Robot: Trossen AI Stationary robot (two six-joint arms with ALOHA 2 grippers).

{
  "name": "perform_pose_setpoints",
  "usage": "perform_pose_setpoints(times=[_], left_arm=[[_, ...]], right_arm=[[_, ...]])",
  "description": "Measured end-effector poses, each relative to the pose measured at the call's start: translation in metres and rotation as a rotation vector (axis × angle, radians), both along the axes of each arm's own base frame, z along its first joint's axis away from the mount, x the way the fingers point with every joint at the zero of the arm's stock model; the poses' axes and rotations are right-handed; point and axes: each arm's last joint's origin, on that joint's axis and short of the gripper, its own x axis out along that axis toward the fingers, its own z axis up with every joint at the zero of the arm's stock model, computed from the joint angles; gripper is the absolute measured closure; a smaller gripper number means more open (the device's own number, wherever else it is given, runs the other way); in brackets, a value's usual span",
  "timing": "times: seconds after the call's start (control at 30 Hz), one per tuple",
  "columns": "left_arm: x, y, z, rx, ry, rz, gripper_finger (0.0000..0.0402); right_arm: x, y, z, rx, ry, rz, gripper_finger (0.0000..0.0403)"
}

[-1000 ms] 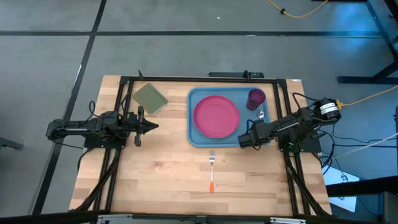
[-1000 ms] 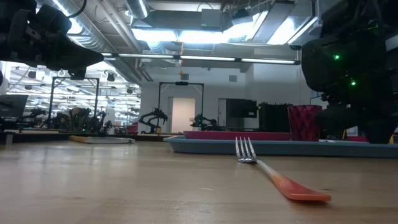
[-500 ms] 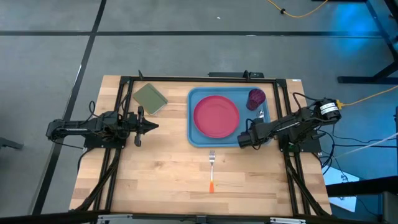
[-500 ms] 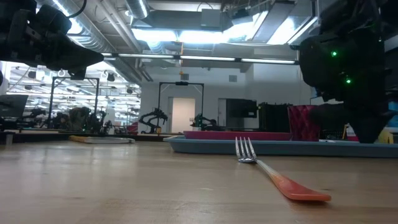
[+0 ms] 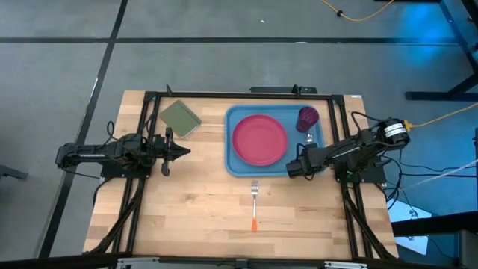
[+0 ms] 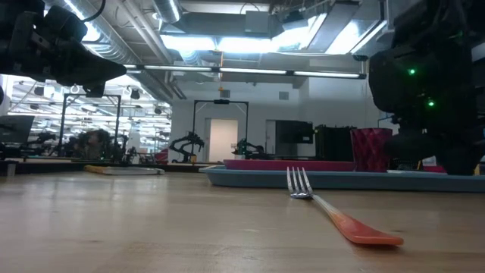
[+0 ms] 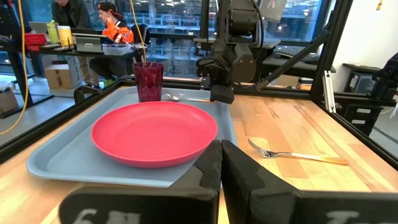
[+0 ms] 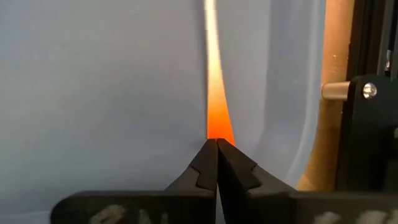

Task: Pick and place plate/cup/fork/spoon on tray
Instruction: Put the orange spoon to the left of the blue tray

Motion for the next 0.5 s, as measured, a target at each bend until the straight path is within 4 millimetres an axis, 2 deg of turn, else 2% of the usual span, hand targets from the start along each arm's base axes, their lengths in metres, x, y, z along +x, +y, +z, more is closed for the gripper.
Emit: perform_pose_setpoints(times=[0.5], left_arm=[[0.0, 0.0, -0.0001, 0.0, 0.0, 0.0, 0.0401]], right_arm=[[0.0008, 0.0001, -0.0005, 0.001, -0.01, 0.0, 0.0399]])
